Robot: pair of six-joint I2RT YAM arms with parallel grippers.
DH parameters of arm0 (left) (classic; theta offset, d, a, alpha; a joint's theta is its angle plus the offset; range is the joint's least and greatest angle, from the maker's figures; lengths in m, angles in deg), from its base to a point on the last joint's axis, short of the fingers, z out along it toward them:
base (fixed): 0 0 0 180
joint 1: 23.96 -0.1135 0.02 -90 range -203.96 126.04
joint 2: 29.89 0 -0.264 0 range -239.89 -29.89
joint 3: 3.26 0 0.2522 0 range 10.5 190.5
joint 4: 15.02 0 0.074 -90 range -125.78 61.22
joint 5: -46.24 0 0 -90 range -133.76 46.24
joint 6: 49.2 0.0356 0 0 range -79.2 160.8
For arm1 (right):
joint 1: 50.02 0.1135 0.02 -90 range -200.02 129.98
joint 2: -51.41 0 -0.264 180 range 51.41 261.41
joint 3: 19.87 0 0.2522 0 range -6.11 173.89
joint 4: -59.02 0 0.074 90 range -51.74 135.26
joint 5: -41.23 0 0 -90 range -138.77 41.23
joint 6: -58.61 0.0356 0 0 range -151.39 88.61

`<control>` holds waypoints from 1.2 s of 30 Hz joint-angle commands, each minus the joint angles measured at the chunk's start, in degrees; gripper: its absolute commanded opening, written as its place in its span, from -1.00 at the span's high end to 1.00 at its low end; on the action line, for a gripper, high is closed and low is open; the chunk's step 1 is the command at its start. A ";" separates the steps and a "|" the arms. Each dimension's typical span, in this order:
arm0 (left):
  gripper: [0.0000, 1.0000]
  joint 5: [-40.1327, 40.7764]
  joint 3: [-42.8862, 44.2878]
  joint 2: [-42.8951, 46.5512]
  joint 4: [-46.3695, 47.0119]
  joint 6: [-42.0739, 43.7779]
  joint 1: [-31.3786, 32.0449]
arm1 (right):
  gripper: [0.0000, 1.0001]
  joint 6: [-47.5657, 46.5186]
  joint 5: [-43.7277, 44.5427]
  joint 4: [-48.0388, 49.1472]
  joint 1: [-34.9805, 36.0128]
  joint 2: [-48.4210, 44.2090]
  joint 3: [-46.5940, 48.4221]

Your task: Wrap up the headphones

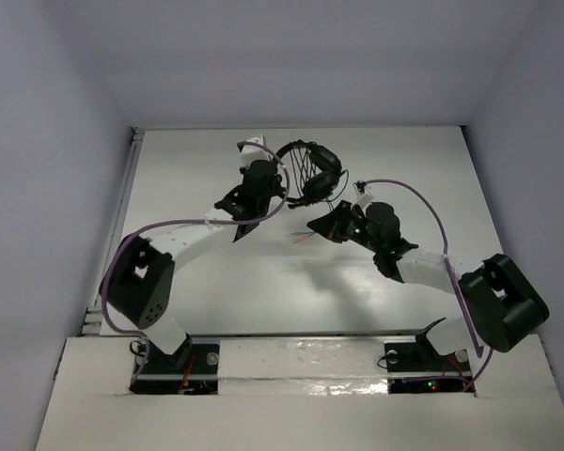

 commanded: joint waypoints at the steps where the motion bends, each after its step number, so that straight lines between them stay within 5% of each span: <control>1: 1.00 4.06 5.45 -4.70 6.61 -2.22 -0.80 | 0.93 3.40 3.23 0.10 -0.13 0.50 -1.29; 10: 1.00 0.81 14.41 -17.89 4.77 -1.96 -2.38 | 0.68 3.68 4.63 -2.00 -0.13 2.18 -2.35; 17: 1.00 -4.20 22.76 -27.66 -0.16 -0.29 -3.53 | -0.25 -0.89 12.71 -15.79 -0.13 -6.34 -0.33; 19: 1.00 -4.56 25.13 -30.37 -1.12 0.85 -4.05 | -0.35 -2.64 16.22 -20.89 -0.13 -10.37 0.47; 31: 0.97 -5.70 37.97 -40.58 -11.32 1.03 -4.58 | -0.25 -9.33 21.16 -30.22 -0.13 -32.09 -0.15; 36: 0.24 -7.10 37.63 -40.33 -11.93 0.59 -5.11 | -0.25 -9.95 21.60 -33.03 -0.13 -35.35 0.56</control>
